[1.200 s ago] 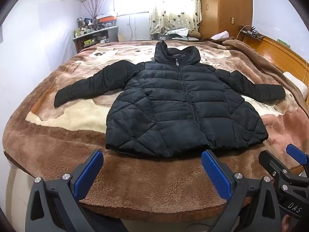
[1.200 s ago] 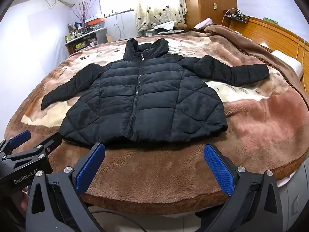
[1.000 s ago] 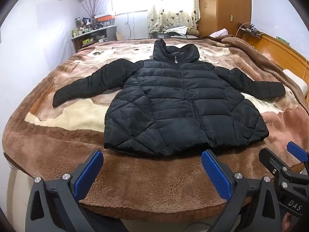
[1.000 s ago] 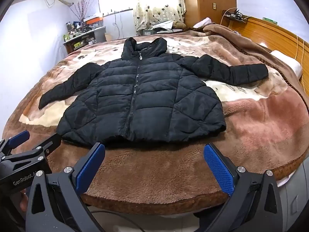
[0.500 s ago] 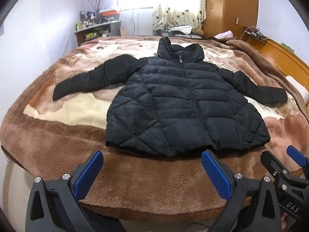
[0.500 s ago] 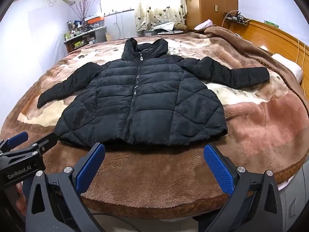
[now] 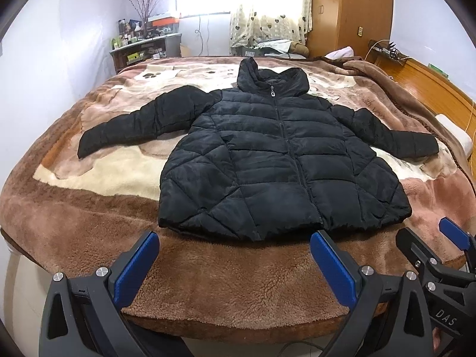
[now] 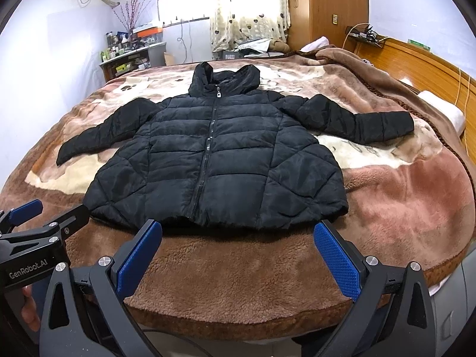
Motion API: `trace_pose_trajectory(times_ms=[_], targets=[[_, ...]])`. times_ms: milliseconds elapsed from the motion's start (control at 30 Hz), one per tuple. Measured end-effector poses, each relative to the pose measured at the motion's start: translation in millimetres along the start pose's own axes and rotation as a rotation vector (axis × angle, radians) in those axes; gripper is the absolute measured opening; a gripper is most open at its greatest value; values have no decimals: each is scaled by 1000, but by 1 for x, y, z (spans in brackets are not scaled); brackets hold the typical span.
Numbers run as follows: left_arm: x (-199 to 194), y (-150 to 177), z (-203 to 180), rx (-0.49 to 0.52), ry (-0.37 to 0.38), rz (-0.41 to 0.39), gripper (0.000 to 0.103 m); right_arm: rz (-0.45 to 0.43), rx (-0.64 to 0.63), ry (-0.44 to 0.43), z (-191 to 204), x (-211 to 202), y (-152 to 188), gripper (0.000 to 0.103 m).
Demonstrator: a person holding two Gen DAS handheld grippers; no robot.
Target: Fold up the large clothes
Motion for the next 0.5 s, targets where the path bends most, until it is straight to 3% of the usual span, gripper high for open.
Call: trace_pose_trajectory(times_ms=[500], targets=[[4,3,4,-19,2,21,103,12,5,4,-3,4,6,102]])
Point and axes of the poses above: each gripper's, at about its wrist camera, not at the fingertips, and x roughly the way its jaws point, z to its left, y to its underside, the point moved 8 cm from there along x, roughly the way its jaws point, and after that the axes turned 5 degrees about y, right-handed, at the moved point
